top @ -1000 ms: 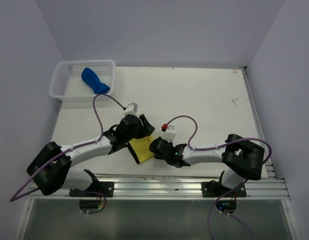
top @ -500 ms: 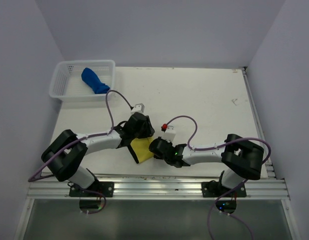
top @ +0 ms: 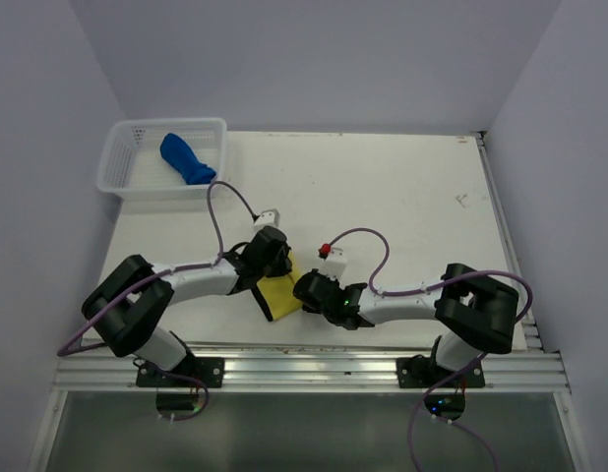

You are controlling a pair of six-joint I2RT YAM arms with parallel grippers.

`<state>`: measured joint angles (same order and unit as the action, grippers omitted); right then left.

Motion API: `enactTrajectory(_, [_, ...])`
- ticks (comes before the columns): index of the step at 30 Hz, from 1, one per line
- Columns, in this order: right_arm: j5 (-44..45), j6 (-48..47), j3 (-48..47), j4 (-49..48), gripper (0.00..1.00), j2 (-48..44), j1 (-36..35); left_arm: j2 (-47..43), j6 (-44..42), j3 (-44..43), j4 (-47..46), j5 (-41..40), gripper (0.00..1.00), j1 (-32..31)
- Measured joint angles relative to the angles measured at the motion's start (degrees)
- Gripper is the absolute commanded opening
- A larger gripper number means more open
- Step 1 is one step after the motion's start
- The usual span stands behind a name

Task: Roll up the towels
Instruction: Roll the towel

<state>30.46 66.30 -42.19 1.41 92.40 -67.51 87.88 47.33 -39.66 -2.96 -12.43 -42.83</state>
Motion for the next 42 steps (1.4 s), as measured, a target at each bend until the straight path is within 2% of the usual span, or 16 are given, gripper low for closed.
enactTrajectory(5, [0.02, 0.59, -0.22, 0.22, 0.00, 0.22, 0.00, -1.49, 1.01, 2.23, 0.00, -1.07, 0.14, -0.07])
enactTrajectory(16, [-1.18, -1.11, -1.51, 1.88, 0.01, 0.33, 0.02, -3.32, 3.34, 6.01, -1.20, -2.99, 0.23, -0.37])
enactTrajectory(22, [-4.87, -3.93, -2.56, 3.32, 0.27, 0.13, 0.02, -3.58, 4.61, 7.54, -3.56, -3.08, 0.25, -0.44])
enactTrajectory(26, [-7.72, -4.72, 0.35, 2.82, 0.31, -3.67, 0.04, -4.26, 5.20, 9.33, -6.10, -2.99, 0.25, -0.44])
enactTrajectory(30, [-9.51, -5.38, 4.02, 3.26, 0.41, -10.14, 0.44, -5.11, 5.70, 11.19, -8.50, -2.99, 0.25, -0.44])
enactTrajectory(32, [-10.64, -5.84, 5.16, 3.26, 0.50, -12.92, 1.07, -5.75, 5.97, 12.31, -9.60, -2.99, 0.25, -0.44])
enactTrajectory(37, [-14.19, -7.45, 6.08, 1.60, 0.50, -16.31, 4.33, -7.45, 6.58, 14.73, -11.52, -2.99, 0.25, -0.44])
enactTrajectory(42, [-19.89, -8.41, 6.03, -3.54, 0.46, -12.66, 9.33, -7.76, 7.17, 15.78, -13.03, -2.82, 0.26, -0.44])
